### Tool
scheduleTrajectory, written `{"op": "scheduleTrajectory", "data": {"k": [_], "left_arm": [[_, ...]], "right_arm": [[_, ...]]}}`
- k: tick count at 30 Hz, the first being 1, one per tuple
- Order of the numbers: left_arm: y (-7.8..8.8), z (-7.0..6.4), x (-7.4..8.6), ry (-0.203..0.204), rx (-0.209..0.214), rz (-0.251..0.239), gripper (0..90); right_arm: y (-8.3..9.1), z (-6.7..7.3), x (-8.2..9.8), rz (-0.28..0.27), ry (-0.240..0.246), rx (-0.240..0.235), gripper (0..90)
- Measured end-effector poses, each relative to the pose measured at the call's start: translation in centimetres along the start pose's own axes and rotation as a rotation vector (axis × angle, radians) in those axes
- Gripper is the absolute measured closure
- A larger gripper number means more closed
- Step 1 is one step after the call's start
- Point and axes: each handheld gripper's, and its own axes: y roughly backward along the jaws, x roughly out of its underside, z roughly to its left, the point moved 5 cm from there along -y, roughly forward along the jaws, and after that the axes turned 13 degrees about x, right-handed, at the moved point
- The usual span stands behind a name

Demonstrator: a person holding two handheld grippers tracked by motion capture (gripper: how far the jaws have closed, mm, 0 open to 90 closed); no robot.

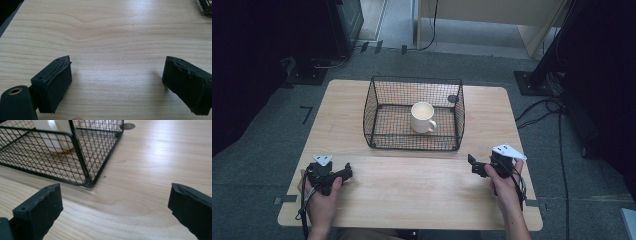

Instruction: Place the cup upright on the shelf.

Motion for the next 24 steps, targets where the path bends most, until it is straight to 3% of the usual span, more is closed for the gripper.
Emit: {"op": "scheduleTrajectory", "data": {"k": [24], "left_arm": [[0.0, 0.0, 0.0, 0.0, 0.0, -0.001, 9.2]], "right_arm": [[0.9, -5.0, 5.2, 0.108, -0.038, 0.104, 0.0]]}}
